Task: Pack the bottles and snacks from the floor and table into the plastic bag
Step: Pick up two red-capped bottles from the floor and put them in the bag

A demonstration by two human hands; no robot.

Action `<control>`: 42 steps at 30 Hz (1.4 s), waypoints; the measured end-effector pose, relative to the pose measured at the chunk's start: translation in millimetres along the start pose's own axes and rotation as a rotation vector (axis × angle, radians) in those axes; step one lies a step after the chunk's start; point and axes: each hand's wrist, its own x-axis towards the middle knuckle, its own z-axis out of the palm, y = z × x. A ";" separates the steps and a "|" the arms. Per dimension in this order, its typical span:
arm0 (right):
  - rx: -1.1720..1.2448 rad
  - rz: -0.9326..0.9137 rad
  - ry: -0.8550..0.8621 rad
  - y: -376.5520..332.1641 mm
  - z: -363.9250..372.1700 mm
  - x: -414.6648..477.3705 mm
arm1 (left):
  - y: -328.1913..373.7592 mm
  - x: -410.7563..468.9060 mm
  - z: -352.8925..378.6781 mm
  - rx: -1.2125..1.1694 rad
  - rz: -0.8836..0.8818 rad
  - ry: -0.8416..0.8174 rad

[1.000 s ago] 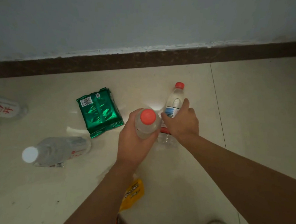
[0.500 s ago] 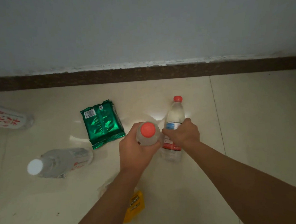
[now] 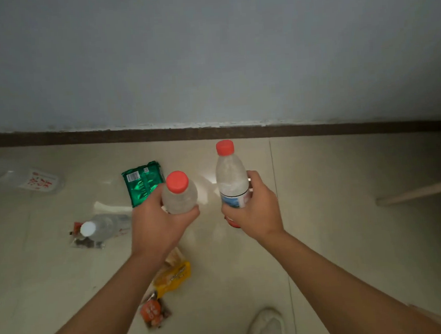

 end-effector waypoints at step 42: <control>0.257 -0.747 0.015 -555.8 -372.1 -381.7 | 481.9 -326.1 -540.5 -0.202 0.145 0.427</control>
